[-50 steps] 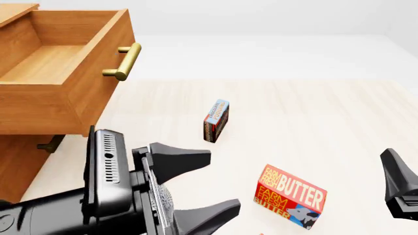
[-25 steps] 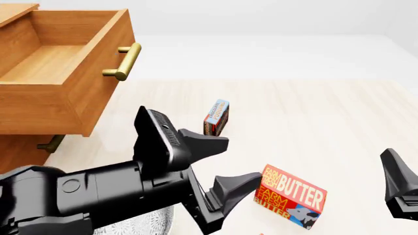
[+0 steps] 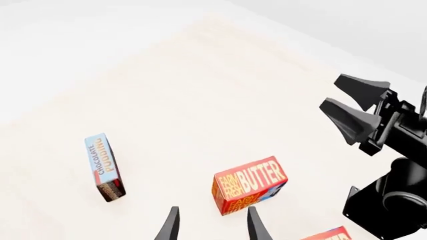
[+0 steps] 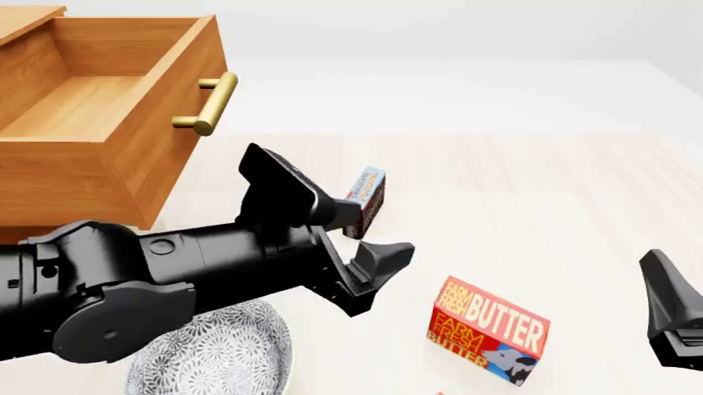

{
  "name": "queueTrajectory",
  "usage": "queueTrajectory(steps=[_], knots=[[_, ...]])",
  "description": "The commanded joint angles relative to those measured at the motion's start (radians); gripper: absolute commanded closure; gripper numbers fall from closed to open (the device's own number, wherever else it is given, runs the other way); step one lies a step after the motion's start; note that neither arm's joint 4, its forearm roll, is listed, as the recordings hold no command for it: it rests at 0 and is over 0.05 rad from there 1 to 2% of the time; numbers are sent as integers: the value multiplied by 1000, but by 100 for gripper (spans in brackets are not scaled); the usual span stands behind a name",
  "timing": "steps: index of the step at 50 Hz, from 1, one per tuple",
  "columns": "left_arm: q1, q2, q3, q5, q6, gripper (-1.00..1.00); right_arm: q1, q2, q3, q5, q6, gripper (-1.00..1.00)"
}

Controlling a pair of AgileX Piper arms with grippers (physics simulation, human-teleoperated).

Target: Put the chocolate pudding in the top drawer of the cabinet and close it.

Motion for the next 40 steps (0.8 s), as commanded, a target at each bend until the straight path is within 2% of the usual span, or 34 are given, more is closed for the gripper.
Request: queueTrajectory(steps=[1,10,14,25,33,35,40], knots=[[50,22,-25,54,10,-100,0,0,0,0,0,-100],[92,39,-44,94,35,-100,0,0,0,0,0,-100],[126,50,-45,92,48,-100,0,0,0,0,0,-100],[152,105,-57,76,63,-100,0,0,0,0,0,-100],[170,151,-58,41,44,-100,0,0,0,0,0,-100],[161,166,-60,21,3,-100,0,0,0,0,0,-100],[174,190,-63,1,2,-100,0,0,0,0,0,-100]])
